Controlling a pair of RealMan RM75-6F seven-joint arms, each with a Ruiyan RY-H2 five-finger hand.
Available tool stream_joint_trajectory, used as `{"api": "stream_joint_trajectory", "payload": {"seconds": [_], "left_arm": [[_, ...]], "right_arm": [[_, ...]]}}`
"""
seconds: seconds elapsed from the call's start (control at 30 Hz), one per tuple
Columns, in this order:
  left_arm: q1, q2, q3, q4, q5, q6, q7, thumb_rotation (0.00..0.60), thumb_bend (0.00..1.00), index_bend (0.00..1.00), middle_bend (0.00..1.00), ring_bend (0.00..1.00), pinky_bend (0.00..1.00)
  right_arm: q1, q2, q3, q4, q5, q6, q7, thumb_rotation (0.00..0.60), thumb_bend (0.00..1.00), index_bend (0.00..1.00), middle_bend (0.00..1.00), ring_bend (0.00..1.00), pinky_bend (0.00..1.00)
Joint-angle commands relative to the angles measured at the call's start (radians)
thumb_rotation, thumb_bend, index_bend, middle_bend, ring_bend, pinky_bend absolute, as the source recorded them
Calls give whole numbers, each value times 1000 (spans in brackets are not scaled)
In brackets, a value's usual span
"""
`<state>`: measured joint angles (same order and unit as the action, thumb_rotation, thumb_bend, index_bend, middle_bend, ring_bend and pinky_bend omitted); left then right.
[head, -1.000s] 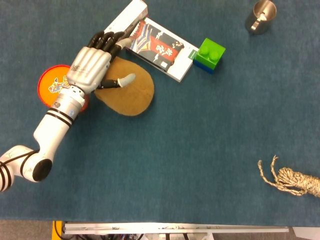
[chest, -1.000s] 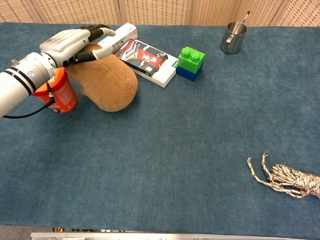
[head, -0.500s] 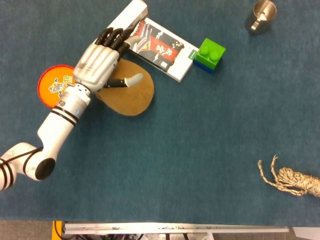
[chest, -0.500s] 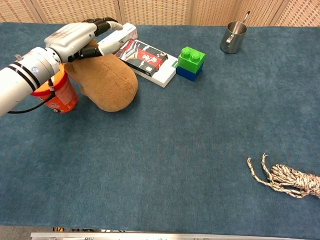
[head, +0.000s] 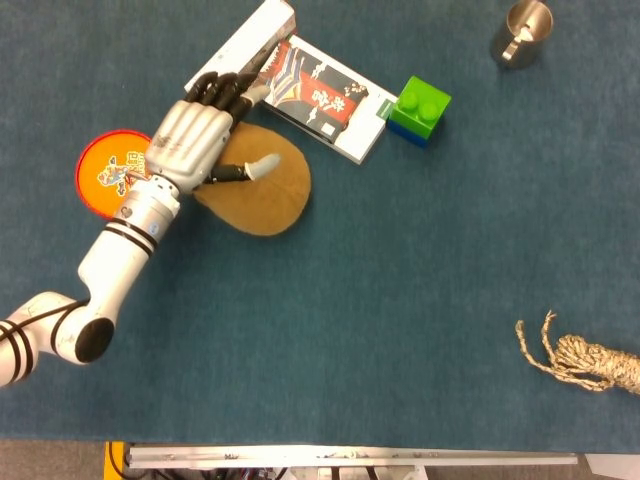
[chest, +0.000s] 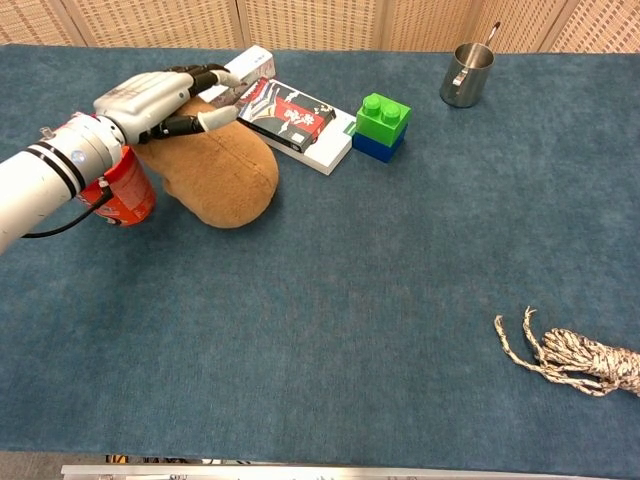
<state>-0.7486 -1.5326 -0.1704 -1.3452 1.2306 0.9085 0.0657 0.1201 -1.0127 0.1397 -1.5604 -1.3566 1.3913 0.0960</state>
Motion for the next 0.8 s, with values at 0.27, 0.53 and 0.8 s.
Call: {"api": "stream_joint_trajectory", "payload": {"seconds": [0.27,0.53,0.8], "left_arm": [[1,6,8,-59,43,30,7,0,92,96,63,38,0],[-8,20,-17,-74,52,55,13,0,93,96,63,38,0],[-8,1,-17,-10,12,32,6,0,92,96,63,38,0]], "right_arm": [[-5,3,-1,0,4,1,-1,600,249,283,318,215,272],[-3,0,0,3,3,-1,-1,600,249,283,317,215,272],[-5,0,-1,5,9,-4,-2,600,249,283,318,215,272]]}}
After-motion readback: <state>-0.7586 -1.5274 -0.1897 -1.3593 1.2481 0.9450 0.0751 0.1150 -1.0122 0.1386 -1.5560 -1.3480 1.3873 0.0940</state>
